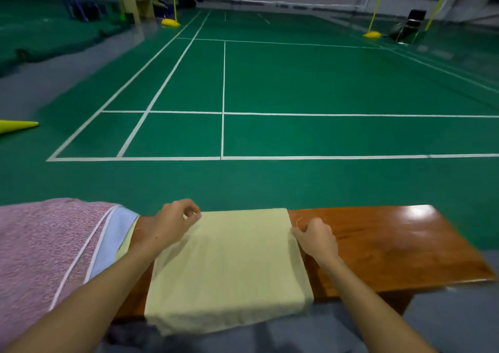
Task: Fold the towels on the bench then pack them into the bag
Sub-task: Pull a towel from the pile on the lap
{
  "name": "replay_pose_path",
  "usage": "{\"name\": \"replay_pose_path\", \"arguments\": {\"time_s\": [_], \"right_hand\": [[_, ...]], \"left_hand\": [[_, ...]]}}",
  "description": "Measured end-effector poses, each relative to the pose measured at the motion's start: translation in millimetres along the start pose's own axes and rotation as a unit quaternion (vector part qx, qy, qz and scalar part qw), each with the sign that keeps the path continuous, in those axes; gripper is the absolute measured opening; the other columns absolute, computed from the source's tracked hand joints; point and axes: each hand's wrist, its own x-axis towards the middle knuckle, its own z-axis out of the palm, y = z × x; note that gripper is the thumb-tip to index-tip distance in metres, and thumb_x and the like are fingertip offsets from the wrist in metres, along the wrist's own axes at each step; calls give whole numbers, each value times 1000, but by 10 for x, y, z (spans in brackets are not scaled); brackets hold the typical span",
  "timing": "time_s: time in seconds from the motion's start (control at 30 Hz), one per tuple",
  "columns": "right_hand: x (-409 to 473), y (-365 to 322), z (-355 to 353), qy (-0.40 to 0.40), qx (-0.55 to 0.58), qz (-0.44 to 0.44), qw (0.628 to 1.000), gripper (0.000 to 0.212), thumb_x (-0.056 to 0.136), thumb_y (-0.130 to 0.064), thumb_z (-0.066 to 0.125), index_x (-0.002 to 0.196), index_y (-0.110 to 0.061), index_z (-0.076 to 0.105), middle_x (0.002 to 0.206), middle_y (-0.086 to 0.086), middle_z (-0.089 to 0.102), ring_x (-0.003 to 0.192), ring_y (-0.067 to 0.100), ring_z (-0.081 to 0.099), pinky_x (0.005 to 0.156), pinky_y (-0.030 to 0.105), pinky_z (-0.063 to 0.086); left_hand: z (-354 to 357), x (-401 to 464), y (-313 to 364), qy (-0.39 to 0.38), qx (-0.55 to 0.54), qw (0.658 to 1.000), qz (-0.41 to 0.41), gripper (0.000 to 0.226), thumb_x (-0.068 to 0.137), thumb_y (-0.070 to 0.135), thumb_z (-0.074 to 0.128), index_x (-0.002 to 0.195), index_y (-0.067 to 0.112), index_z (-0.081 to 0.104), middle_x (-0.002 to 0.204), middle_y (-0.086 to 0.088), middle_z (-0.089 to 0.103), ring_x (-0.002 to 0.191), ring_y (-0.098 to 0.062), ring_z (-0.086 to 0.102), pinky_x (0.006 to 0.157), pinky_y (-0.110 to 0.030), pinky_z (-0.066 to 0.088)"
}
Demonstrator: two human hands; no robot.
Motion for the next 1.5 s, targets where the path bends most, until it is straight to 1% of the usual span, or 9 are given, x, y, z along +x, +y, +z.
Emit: {"name": "replay_pose_path", "arguments": {"time_s": [0.3,0.5,0.7,0.83,0.93,1.07,1.17,1.37,1.5], "right_hand": [[-293,-64,145,-101,-8,-14,995,21,90,-40,73,84,-22,65,80,-6,68,72,11,67,63,31,58],[-516,-328,127,-100,83,-119,984,22,84,-24,82,93,-12,65,84,5,68,68,11,58,67,35,55],[-712,-294,131,-148,203,-186,950,34,82,-15,85,111,-22,69,98,-8,73,92,6,71,84,34,62],[-800,-77,77,-191,164,-148,956,47,77,-27,90,115,-32,63,104,-11,72,95,3,69,85,33,62],[-865,130,-6,-262,162,-161,938,26,79,-30,89,100,-30,72,95,-11,76,88,6,71,81,34,62],[-942,303,-165,-277,210,-158,924,13,84,-21,86,92,-19,76,90,0,76,86,19,74,81,40,64],[-920,372,-217,-259,214,-161,928,11,86,-20,83,96,-17,77,90,2,76,85,18,74,79,37,64],[-626,197,-37,-86,179,-206,958,7,91,-23,75,96,-26,79,90,-16,75,88,4,69,80,35,60],[-425,-40,196,-101,339,-169,920,9,86,-10,79,89,-18,82,135,-20,60,125,2,61,97,32,57]], "left_hand": [[600,-348,711,-119,48,980,155,14,100,43,59,113,40,65,99,23,69,88,-4,61,79,-34,53],[722,-264,1001,-196,97,943,250,67,97,38,64,147,54,22,104,16,74,95,-19,66,80,-40,54],[709,-160,1004,-201,165,930,261,30,91,47,65,119,40,55,102,9,73,96,-20,65,73,-37,49],[664,-102,940,-156,142,947,244,12,89,42,73,98,34,69,87,16,73,82,-8,65,73,-33,52],[615,-63,831,-166,42,961,219,8,87,33,80,88,33,72,77,21,72,68,1,68,74,-37,58],[529,-68,754,-196,-65,958,201,13,87,16,80,82,26,74,75,11,75,68,-9,73,67,-43,62],[463,-75,717,-201,-125,953,191,15,85,11,79,79,23,73,76,4,74,71,-16,72,69,-38,59],[370,-173,727,-231,-191,933,197,31,82,22,89,75,13,61,65,12,50,61,-5,44,57,-22,33],[258,-198,705,-204,-244,927,199,37,82,26,89,74,14,55,62,10,41,59,-10,34,53,-26,24]]}}
